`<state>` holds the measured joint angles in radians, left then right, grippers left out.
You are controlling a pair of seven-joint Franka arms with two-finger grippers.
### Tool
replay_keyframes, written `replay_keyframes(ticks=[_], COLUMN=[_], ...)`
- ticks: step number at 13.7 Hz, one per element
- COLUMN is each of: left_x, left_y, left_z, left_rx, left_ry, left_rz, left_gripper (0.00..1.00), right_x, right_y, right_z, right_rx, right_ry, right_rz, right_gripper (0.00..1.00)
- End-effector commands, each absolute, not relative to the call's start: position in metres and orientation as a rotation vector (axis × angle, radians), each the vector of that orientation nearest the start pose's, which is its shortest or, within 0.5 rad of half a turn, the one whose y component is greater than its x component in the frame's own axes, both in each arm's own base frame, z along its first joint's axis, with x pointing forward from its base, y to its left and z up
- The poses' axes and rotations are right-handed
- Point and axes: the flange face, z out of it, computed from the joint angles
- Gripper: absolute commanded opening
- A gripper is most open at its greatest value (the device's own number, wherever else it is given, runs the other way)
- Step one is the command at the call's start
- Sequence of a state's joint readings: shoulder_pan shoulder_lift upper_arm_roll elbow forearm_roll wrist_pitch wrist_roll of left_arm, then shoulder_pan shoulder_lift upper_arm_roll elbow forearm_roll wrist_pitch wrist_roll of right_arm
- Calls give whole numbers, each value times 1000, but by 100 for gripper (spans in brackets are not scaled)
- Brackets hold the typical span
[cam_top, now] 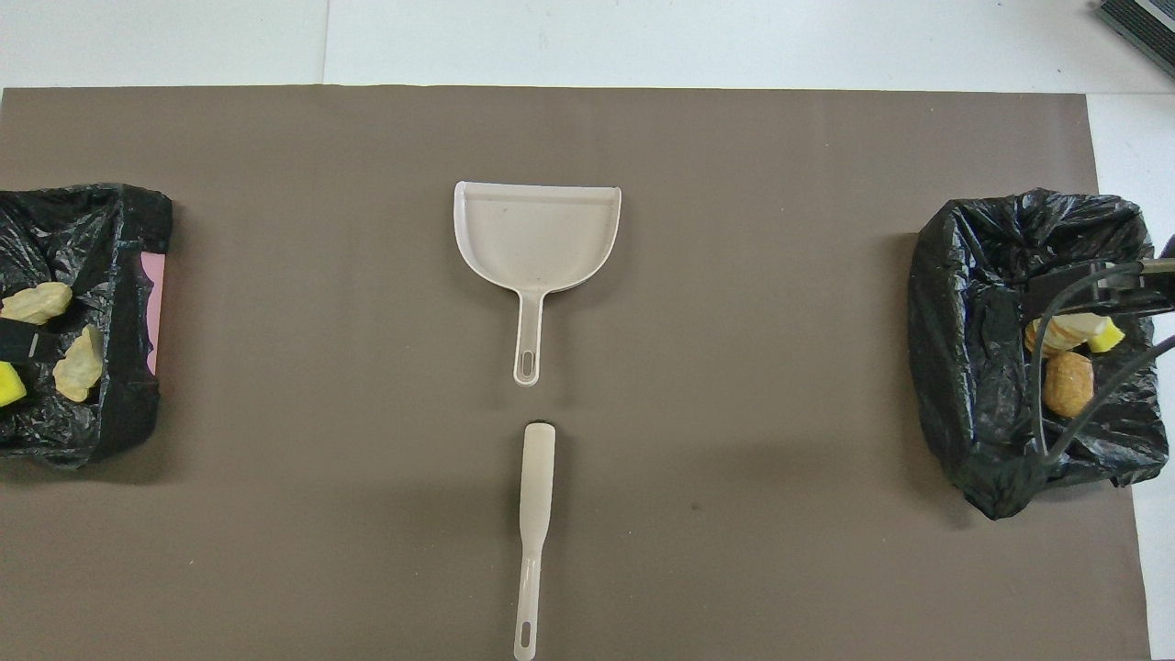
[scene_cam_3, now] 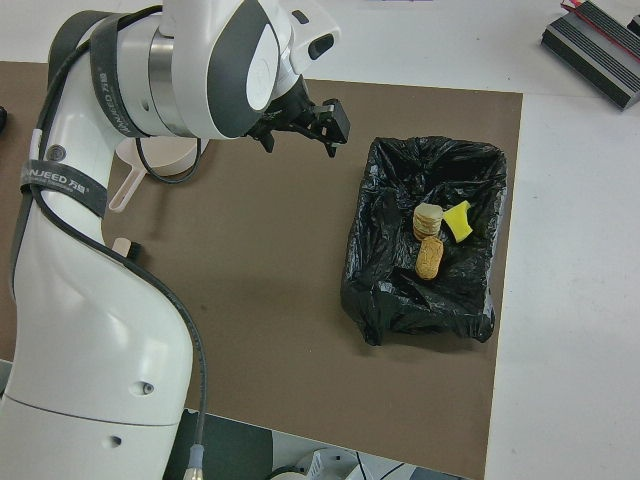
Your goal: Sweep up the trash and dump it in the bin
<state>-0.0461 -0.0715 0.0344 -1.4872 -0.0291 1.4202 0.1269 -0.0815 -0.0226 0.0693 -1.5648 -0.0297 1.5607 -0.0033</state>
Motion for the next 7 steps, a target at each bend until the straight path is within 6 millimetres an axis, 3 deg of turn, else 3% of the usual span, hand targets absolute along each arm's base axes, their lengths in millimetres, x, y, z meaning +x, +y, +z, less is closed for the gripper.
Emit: replay_keyframes(ticks=[1,7], left_x=[509,509], left_y=[-9,-7], left_z=[687,687], left_rx=[-3156,-3120], left_ry=[206,213], left_rz=[-33,-47], left_gripper=[100,100], right_x=[542,542], right_y=[-8,-8], right_z=[639,639], right_rx=[-3162,-3162], right_ry=[40,40], right_rz=[-14,-14], right_gripper=[100,100])
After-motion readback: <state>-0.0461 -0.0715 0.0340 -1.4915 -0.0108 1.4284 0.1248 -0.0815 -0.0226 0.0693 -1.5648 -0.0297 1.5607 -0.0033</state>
